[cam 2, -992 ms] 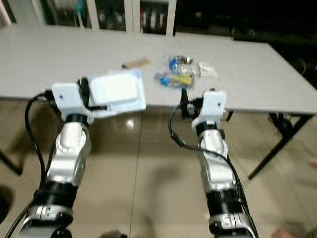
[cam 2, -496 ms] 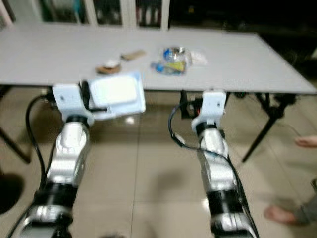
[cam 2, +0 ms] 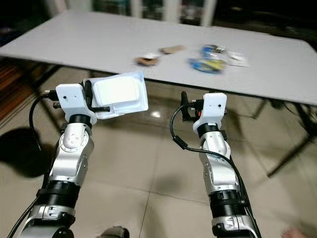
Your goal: Picking trash to rubbish bin
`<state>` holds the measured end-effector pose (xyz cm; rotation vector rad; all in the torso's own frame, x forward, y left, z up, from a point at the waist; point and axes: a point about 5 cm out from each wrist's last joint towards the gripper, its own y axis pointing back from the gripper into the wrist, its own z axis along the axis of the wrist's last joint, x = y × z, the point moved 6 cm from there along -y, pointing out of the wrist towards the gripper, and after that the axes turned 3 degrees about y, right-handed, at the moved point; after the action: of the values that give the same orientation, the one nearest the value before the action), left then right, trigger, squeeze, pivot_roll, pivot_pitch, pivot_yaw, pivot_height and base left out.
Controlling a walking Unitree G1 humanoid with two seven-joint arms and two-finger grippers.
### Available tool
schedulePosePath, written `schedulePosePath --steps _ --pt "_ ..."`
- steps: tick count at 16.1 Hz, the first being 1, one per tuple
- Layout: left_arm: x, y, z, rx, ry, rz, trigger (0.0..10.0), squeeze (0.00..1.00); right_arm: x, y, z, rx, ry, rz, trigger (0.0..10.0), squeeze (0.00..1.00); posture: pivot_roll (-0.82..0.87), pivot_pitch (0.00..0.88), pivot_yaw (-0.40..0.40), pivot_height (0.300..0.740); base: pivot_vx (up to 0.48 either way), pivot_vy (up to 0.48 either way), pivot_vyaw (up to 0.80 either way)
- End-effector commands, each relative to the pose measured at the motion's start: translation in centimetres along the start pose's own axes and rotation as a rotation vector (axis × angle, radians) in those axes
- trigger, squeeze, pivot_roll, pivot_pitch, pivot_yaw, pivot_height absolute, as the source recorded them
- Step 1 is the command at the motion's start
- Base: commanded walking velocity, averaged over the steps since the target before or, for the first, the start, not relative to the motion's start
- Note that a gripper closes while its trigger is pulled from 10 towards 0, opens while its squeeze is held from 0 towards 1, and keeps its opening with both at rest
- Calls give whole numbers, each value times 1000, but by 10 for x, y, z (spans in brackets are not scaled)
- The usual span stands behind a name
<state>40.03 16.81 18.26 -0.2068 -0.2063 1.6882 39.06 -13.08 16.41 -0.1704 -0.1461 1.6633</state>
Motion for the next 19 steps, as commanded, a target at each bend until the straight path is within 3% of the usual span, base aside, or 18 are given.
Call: schedulePosePath --steps 1,19 --pt "-2 -2 1 4 3 -2 10000 0 -1 0 -1 12 -9 2 10000 0 -14 51 -48 740 0 0 800" --pt "-4 0 0 2 16 -19 10000 0 11 3 -4 28 -39 68 10000 0 -15 56 -51 740 0 0 800"
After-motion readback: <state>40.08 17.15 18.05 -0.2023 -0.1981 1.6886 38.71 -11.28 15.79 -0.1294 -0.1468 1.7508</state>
